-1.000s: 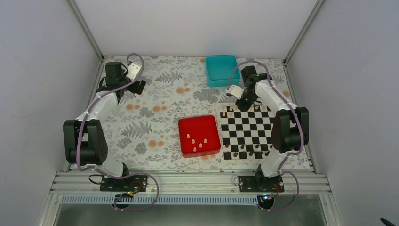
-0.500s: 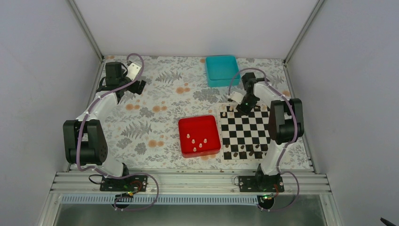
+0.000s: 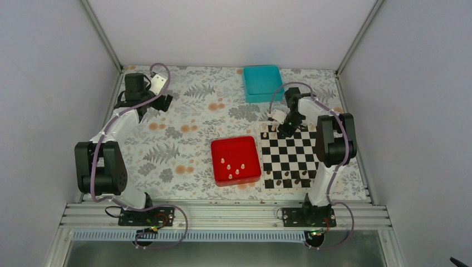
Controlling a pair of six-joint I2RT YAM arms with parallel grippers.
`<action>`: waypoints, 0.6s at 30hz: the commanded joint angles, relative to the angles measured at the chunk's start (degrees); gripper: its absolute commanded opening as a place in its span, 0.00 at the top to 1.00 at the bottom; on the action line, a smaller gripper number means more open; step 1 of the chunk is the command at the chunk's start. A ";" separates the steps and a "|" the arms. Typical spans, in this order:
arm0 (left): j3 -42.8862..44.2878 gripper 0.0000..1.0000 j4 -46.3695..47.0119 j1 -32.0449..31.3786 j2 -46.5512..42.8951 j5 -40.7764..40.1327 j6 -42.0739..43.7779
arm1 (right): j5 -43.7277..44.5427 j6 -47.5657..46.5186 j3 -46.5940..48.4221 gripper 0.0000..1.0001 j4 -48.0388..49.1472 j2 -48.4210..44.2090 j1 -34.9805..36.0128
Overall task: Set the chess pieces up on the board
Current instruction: Place the chess piece on the chessboard.
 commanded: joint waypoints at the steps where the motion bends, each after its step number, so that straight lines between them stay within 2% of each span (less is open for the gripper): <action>1: 0.52 0.00 0.13 0.33 0.40 0.58 0.33 | -1.88 -0.82 -0.22 0.92 0.57 0.62 0.20; 11: 0.45 0.00 0.05 0.33 0.20 0.43 0.37 | -0.85 -0.67 -0.68 0.89 1.43 1.60 0.37; 18: 0.21 0.00 0.44 0.33 -0.21 0.10 0.18 | -1.71 -0.49 0.36 0.78 1.38 -1.50 0.36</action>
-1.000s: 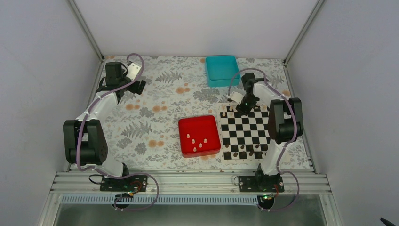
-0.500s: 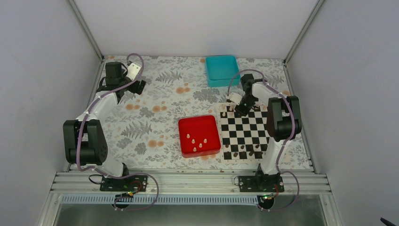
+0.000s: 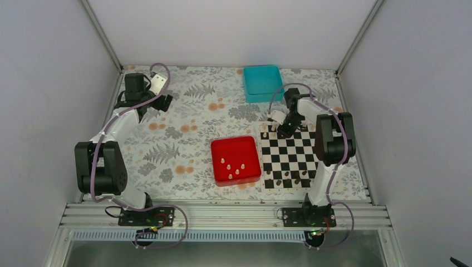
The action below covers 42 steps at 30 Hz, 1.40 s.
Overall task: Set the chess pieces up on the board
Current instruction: Place the chess piece on the chessboard, then pick up the chess piece from the storage box.
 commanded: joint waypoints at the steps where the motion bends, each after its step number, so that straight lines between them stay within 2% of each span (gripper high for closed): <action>1: 0.28 0.00 0.38 0.33 -0.09 0.14 0.15 | -1.31 -0.43 1.01 0.76 -0.30 -3.39 0.33; 6: 0.26 0.00 0.29 0.33 -0.07 0.39 0.19 | -0.97 0.16 3.08 0.72 -4.57 -6.72 1.71; 11: 0.37 0.00 0.12 0.33 -0.08 0.57 0.19 | -1.72 1.35 5.54 0.70 -8.62 -10.50 6.49; 20: 0.45 0.00 0.07 0.33 -0.49 0.53 0.19 | -2.05 5.19 8.31 0.64 -11.80 -9.69 26.35; 28: 0.50 0.00 0.16 0.33 -0.60 0.67 0.19 | -4.35 6.58 11.70 0.60 -7.36 -3.38 36.60; 33: 0.00 0.00 0.51 0.33 -0.82 0.42 0.35 | -4.64 6.82 13.14 0.58 -5.45 0.64 40.32; 42: -0.06 0.00 0.64 0.42 -0.79 0.45 0.35 | -5.25 6.08 13.94 0.57 -4.77 4.62 42.56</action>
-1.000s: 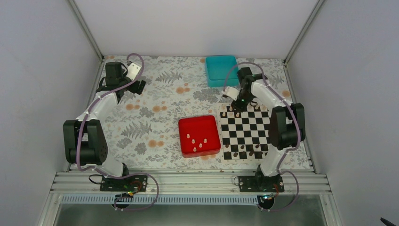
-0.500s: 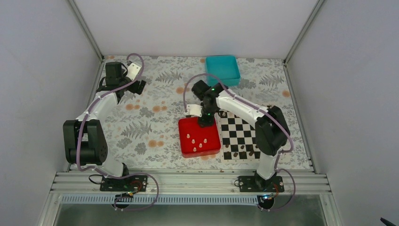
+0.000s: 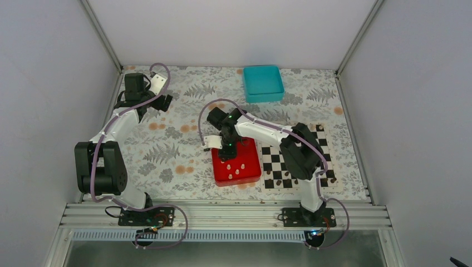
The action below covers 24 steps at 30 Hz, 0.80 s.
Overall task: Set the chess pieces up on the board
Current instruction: Pick up the chess piece from the storage box.
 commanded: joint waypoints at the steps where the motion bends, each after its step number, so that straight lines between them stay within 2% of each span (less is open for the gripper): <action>1: -0.03 0.00 0.64 0.37 -0.80 0.43 0.37 | -0.65 0.45 1.65 0.57 0.61 2.34 0.72; 12: -0.18 0.00 0.77 0.35 -0.75 0.58 0.37 | -1.00 0.40 -0.46 0.58 3.21 3.32 1.13; 24: -0.43 0.00 0.69 0.44 -0.84 0.68 0.54 | -2.00 0.21 -1.17 0.65 3.59 4.06 1.68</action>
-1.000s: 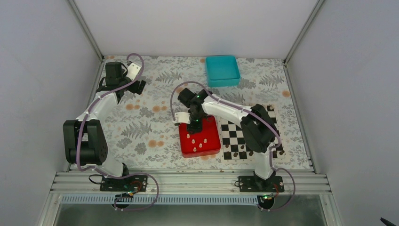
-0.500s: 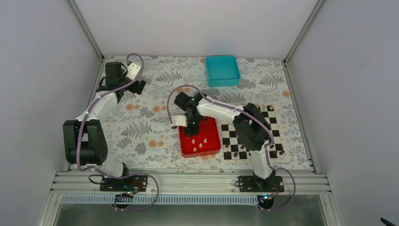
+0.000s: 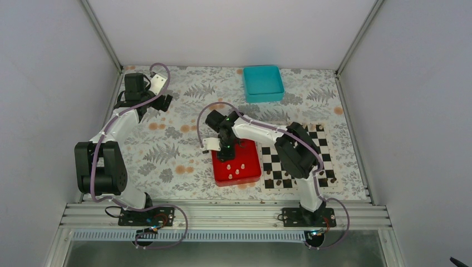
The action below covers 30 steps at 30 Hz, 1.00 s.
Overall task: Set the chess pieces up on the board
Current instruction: Pick up the chess piece from the storage box.
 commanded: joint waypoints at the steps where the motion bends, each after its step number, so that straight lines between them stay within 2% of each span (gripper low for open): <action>1: -0.40 0.00 0.68 0.37 -0.79 0.69 0.52 | -1.79 0.13 -0.71 0.66 1.00 1.42 0.94; 12: -0.49 0.00 0.68 0.42 -0.74 0.85 0.61 | -1.50 0.59 -1.43 0.72 1.72 2.03 1.40; 18: -0.46 0.00 0.60 0.50 -0.83 0.93 0.60 | -0.89 0.71 -1.54 0.88 2.05 1.79 1.42; 22: -0.43 0.00 0.60 0.49 -0.96 0.85 0.54 | -0.04 0.79 -1.18 0.93 1.90 -0.51 1.00; 26: -0.49 0.00 0.51 0.63 -1.05 0.76 0.51 | 1.37 0.98 -0.03 0.94 -0.56 -4.63 -1.53; 30: -0.31 0.00 0.52 0.68 -0.95 0.85 0.46 | 3.58 1.69 0.92 0.94 -2.73 -9.62 -8.12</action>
